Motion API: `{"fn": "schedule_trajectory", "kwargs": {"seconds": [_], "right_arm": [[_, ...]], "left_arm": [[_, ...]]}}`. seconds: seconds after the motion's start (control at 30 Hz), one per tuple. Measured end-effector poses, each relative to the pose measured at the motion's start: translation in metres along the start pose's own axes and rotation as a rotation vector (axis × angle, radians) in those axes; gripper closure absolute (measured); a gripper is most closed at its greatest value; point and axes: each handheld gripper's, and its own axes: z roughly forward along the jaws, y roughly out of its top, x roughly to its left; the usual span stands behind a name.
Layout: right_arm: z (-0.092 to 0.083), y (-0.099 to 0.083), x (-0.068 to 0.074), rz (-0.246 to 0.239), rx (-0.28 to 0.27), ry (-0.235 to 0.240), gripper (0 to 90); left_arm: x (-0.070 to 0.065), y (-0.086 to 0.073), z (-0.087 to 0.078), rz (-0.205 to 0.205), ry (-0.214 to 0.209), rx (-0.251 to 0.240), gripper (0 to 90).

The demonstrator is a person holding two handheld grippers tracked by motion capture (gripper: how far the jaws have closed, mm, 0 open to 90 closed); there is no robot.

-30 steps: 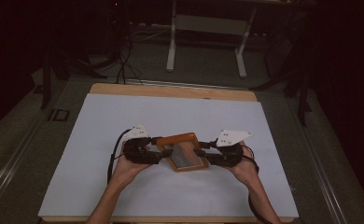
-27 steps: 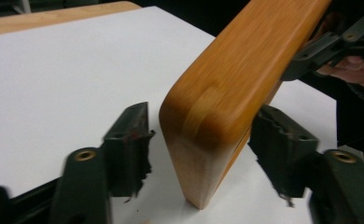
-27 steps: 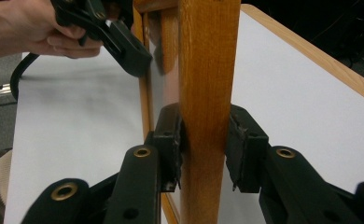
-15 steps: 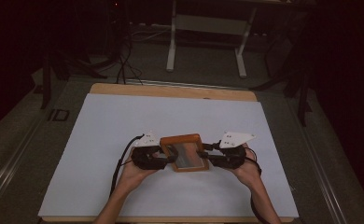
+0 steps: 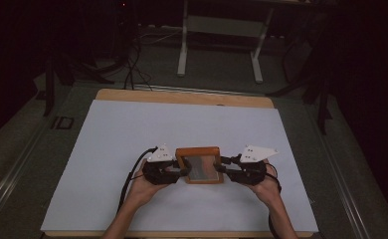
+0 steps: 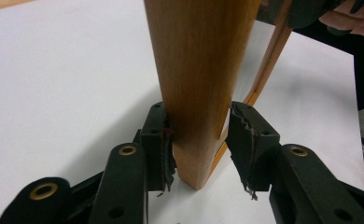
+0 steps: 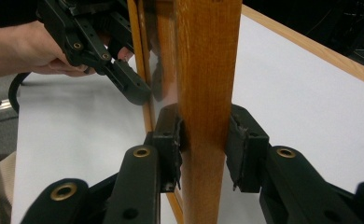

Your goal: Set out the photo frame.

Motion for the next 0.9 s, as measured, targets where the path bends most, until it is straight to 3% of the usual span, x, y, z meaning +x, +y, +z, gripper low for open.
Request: {"fn": "schedule_trajectory", "kwargs": {"seconds": [0.4,0.77,0.9], "right_arm": [[0.003,0.001,0.004,-0.006,-0.002,-0.025,66.6],[0.004,0.002,0.003,0.073,-0.061,0.009,66.6],[0.005,0.004,0.003,0.095,-0.069,0.015,66.4]], "left_arm": [[0.001,0.000,-0.004,0.010,0.000,0.000,62.5],[0.001,0.005,-0.021,-0.019,-0.007,-0.041,63.1],[0.000,0.006,-0.025,-0.039,-0.012,-0.034,63.3]]}}
